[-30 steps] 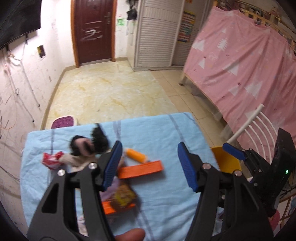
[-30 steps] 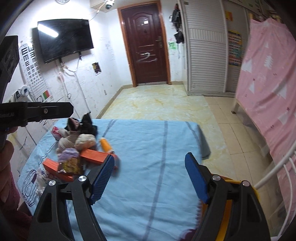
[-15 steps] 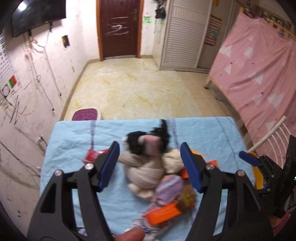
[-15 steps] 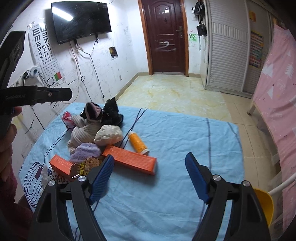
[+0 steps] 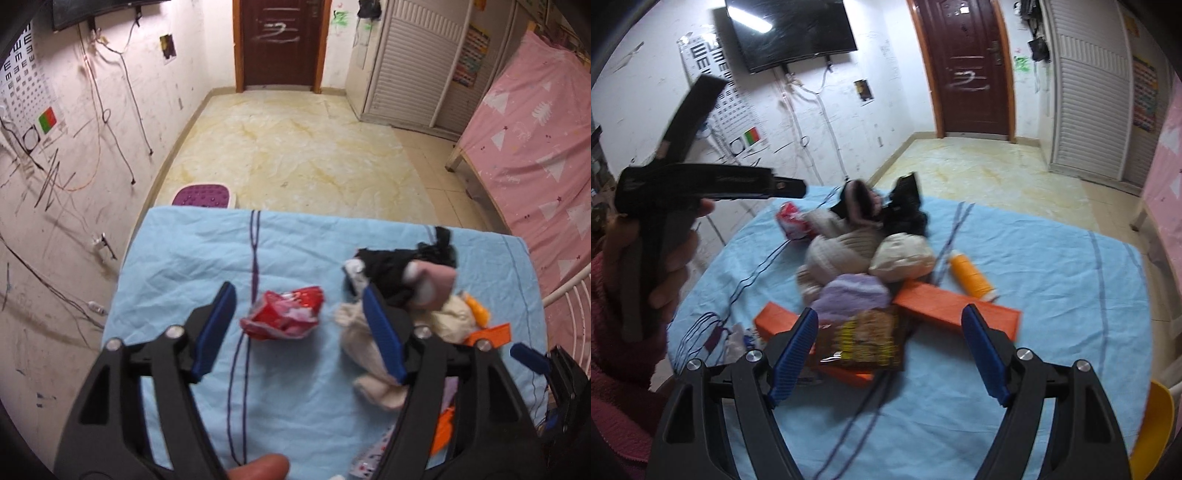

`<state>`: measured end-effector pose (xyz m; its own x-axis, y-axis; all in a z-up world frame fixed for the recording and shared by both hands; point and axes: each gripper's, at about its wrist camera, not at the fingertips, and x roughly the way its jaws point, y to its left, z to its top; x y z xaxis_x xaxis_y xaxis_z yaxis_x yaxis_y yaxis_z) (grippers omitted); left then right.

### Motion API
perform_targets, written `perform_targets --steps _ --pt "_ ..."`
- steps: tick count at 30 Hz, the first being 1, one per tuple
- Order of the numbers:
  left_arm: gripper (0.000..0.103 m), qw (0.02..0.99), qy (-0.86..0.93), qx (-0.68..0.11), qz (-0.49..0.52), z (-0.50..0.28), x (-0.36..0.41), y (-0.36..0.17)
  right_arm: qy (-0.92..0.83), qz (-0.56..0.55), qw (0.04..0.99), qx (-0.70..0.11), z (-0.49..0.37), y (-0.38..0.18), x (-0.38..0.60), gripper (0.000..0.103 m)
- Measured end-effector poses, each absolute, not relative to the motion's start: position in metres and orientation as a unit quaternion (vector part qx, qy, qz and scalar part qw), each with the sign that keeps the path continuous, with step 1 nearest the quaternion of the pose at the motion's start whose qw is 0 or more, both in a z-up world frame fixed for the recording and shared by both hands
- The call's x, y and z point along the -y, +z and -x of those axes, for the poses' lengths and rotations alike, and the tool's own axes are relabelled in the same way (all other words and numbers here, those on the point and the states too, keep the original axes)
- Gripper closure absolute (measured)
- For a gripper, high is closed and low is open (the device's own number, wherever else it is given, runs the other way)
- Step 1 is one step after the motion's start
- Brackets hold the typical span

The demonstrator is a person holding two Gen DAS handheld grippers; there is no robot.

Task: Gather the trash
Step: 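Grasp the red snack wrapper with the left tool while the right tool grasps the snack bag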

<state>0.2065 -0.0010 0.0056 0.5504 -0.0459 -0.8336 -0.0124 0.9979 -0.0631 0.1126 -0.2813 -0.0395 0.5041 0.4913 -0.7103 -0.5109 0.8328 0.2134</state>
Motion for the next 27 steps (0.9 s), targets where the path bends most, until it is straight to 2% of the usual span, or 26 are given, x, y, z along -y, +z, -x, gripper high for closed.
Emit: perform_targets --steps 3,18,19,20,22,25,27 --pt "0.027 0.875 -0.009 -0.482 0.032 -0.209 -0.001 -0.002 0.298 0.018 0.859 -0.416 -0.111 -0.046 0.272 0.029" --pt "0.028 0.848 -0.013 -0.525 0.07 -0.227 -0.017 -0.038 0.327 -0.036 0.834 -0.444 -0.123 -0.062 0.274 0.032" --pt "0.03 0.846 -0.015 -0.527 0.073 -0.227 -0.017 -0.039 0.329 -0.037 0.833 -0.444 -0.122 -0.062 0.274 0.032" --pt "0.039 0.845 -0.017 -0.53 0.075 -0.228 -0.017 -0.041 0.332 -0.038 0.832 -0.443 -0.122 -0.061 0.274 0.034" --pt "0.048 0.838 -0.024 -0.539 0.075 -0.23 -0.017 -0.045 0.337 -0.044 0.829 -0.444 -0.123 -0.061 0.275 0.041" --pt "0.058 0.844 -0.018 -0.533 0.054 -0.226 -0.016 -0.048 0.344 -0.051 0.826 -0.444 -0.123 -0.06 0.277 0.057" --pt "0.068 0.848 -0.014 -0.529 0.044 -0.223 -0.013 -0.048 0.339 -0.047 0.83 -0.44 -0.123 -0.058 0.277 0.068"
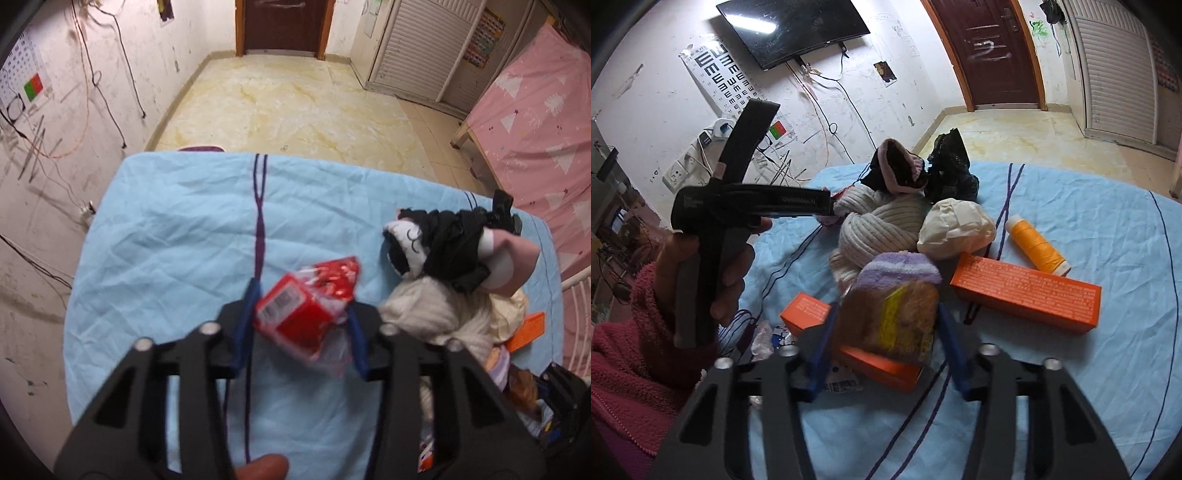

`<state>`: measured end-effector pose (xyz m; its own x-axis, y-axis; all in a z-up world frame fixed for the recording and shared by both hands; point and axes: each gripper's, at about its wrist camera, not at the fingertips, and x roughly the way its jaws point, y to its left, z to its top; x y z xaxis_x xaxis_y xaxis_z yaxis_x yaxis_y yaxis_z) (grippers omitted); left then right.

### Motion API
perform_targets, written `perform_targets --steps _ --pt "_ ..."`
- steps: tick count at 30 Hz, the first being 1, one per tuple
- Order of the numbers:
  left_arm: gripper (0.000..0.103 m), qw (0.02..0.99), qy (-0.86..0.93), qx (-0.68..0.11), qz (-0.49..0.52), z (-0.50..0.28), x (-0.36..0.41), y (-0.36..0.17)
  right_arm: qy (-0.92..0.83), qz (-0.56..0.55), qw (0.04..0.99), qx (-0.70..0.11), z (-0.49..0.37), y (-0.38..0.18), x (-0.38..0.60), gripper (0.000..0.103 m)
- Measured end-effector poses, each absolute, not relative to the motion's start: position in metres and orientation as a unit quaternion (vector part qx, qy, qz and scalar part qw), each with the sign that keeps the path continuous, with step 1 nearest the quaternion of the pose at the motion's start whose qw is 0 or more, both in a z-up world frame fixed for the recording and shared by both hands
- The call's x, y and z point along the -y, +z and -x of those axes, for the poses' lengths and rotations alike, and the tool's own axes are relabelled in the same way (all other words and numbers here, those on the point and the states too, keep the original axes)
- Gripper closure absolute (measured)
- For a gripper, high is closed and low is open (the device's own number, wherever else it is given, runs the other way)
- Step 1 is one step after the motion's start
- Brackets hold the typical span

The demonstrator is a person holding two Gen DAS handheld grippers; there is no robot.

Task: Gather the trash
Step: 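Grasp the red snack wrapper with the left tool while the right tool grasps the snack bag, then carry the red wrapper and snack bag over the yellow bin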

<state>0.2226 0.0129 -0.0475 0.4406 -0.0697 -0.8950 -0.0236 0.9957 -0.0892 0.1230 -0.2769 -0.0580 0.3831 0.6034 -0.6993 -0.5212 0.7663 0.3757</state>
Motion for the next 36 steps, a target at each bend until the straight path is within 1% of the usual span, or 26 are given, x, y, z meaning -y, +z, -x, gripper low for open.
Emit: perform_targets --steps 1,2,3,10,18,27,36 --pt "0.069 0.849 -0.01 -0.527 0.04 -0.221 -0.012 -0.047 0.335 -0.044 0.833 -0.439 -0.122 -0.057 0.278 0.071" --pt "0.07 0.85 -0.008 -0.525 0.037 -0.22 -0.011 -0.046 0.331 -0.041 0.835 -0.437 -0.121 -0.057 0.278 0.078" --pt "0.07 0.851 -0.007 -0.524 0.034 -0.218 -0.01 -0.045 0.329 -0.039 0.837 -0.436 -0.12 -0.057 0.278 0.08" --pt "0.071 0.862 -0.003 -0.506 0.03 -0.202 -0.011 -0.029 0.313 -0.021 0.851 -0.421 -0.113 -0.052 0.279 0.089" --pt "0.071 0.876 -0.004 -0.482 0.028 -0.181 0.002 -0.003 0.288 0.011 0.872 -0.397 -0.104 -0.041 0.282 0.103" --pt "0.071 0.886 -0.027 -0.463 0.007 -0.166 0.033 0.018 0.27 0.021 0.889 -0.369 -0.091 -0.03 0.298 0.103" --pt "0.071 0.895 -0.077 -0.44 -0.018 -0.152 0.094 0.043 0.225 -0.003 0.914 -0.338 -0.074 -0.013 0.354 0.103"
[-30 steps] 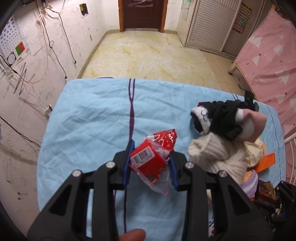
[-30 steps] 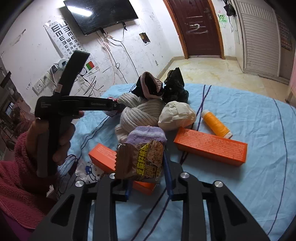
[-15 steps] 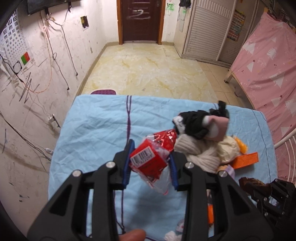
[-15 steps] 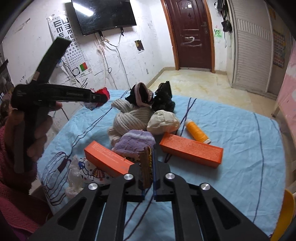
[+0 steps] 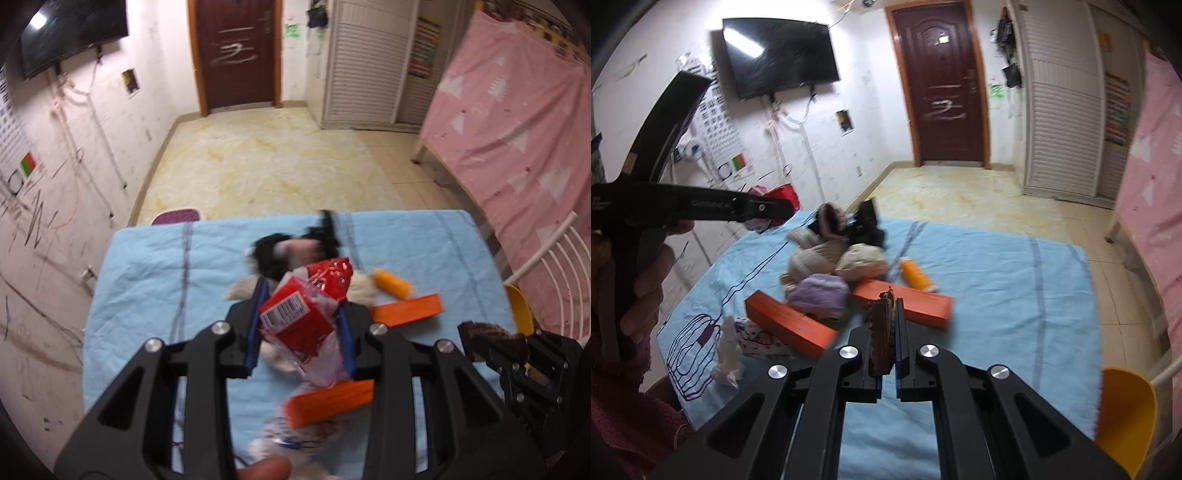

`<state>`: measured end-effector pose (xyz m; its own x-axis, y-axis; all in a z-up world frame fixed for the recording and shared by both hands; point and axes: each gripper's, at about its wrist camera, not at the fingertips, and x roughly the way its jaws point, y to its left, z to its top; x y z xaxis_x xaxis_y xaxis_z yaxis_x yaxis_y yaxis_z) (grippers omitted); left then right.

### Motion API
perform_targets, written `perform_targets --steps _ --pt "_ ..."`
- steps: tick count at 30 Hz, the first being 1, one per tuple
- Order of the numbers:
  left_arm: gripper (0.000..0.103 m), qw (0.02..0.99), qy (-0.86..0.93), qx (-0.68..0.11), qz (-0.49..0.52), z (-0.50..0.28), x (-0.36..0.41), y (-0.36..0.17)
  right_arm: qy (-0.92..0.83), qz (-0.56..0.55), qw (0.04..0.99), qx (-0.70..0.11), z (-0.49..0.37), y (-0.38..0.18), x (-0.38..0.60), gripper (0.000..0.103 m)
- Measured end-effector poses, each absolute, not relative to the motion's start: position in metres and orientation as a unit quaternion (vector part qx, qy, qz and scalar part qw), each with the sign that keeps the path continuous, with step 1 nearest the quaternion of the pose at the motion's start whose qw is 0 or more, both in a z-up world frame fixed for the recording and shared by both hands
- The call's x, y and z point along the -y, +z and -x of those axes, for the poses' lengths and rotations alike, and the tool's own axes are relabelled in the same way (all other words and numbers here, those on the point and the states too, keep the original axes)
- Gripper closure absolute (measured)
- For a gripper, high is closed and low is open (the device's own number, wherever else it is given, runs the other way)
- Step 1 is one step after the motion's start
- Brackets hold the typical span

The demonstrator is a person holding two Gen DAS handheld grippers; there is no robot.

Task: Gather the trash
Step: 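Carry the red wrapper and snack bag over the yellow bin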

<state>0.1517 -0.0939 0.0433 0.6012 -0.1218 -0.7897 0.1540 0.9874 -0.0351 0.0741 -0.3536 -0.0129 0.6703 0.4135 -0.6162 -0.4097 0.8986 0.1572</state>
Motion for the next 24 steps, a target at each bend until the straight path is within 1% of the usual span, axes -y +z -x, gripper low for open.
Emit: perform_targets --steps 10,24 --pt "0.071 0.886 -0.141 -0.438 -0.05 -0.141 0.183 0.047 0.154 -0.038 0.934 -0.319 -0.05 -0.013 0.436 0.103" --pt "0.071 0.861 -0.206 -0.456 -0.097 -0.121 0.296 0.021 0.09 -0.089 0.943 -0.309 -0.023 -0.034 0.521 0.103"
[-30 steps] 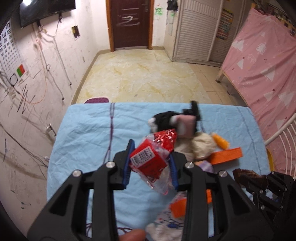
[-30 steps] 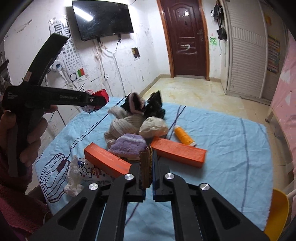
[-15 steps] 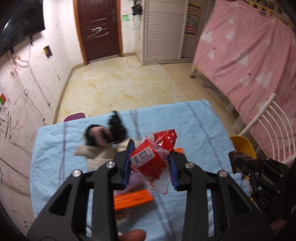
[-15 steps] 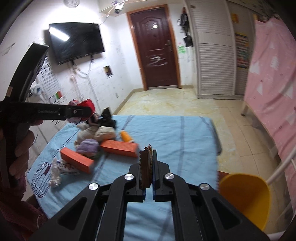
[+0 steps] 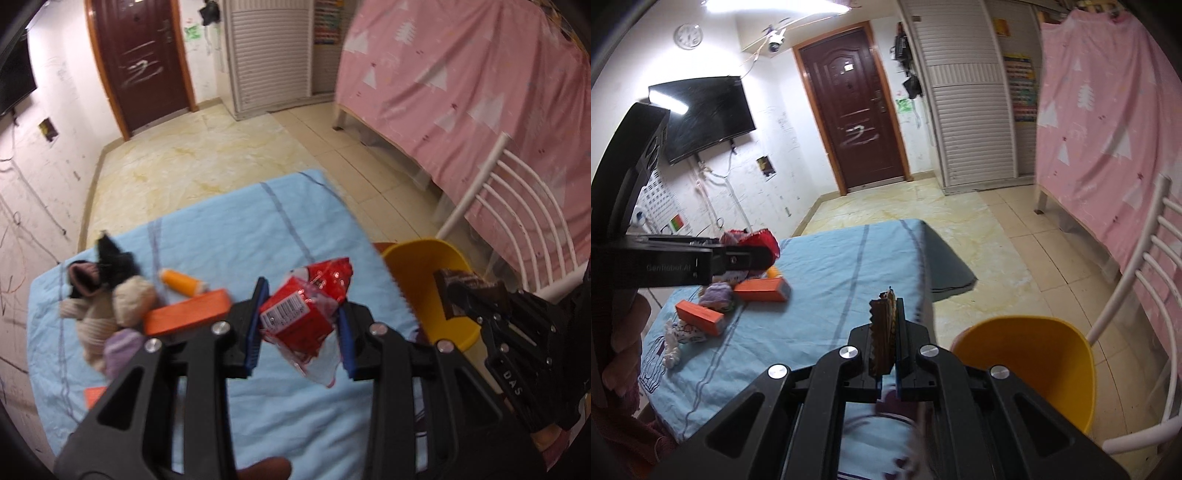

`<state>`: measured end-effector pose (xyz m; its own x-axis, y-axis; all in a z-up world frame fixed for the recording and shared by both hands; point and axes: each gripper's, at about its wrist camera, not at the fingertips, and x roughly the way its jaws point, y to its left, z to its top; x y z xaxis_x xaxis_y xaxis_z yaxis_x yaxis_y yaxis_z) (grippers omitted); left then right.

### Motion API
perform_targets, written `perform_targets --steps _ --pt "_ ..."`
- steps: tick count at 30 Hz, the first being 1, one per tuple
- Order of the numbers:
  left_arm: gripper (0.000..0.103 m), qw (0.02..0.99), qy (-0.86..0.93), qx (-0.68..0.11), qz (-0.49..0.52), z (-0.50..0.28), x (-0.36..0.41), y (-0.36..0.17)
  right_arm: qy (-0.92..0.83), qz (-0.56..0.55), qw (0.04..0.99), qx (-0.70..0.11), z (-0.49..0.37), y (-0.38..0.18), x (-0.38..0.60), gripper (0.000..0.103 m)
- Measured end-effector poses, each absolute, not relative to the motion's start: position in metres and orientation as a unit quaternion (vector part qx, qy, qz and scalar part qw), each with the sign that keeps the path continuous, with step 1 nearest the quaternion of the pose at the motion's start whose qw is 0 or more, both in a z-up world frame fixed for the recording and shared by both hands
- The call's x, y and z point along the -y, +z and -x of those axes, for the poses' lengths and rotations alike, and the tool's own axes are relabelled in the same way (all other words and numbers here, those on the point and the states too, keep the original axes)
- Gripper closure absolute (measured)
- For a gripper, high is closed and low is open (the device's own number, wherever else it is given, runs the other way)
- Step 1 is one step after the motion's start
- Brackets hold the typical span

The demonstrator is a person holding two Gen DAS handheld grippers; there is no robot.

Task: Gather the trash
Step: 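Carry the red wrapper and snack bag over the yellow bin, then open both tools to drop the wrapper and bag into the bin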

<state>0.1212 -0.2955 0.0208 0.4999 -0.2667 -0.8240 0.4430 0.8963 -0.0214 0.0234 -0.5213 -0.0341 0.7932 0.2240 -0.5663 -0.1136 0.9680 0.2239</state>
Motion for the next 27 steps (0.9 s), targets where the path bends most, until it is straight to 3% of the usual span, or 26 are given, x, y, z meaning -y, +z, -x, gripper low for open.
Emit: perform_targets --steps 17,27 --pt "0.07 0.799 -0.311 -0.507 -0.087 -0.124 0.429 -0.026 0.008 -0.153 0.932 -0.329 -0.019 -0.087 0.613 0.103" --pt "0.044 0.796 -0.318 -0.504 -0.107 -0.126 0.466 -0.033 -0.015 -0.151 0.928 -0.34 -0.017 -0.099 0.625 0.103"
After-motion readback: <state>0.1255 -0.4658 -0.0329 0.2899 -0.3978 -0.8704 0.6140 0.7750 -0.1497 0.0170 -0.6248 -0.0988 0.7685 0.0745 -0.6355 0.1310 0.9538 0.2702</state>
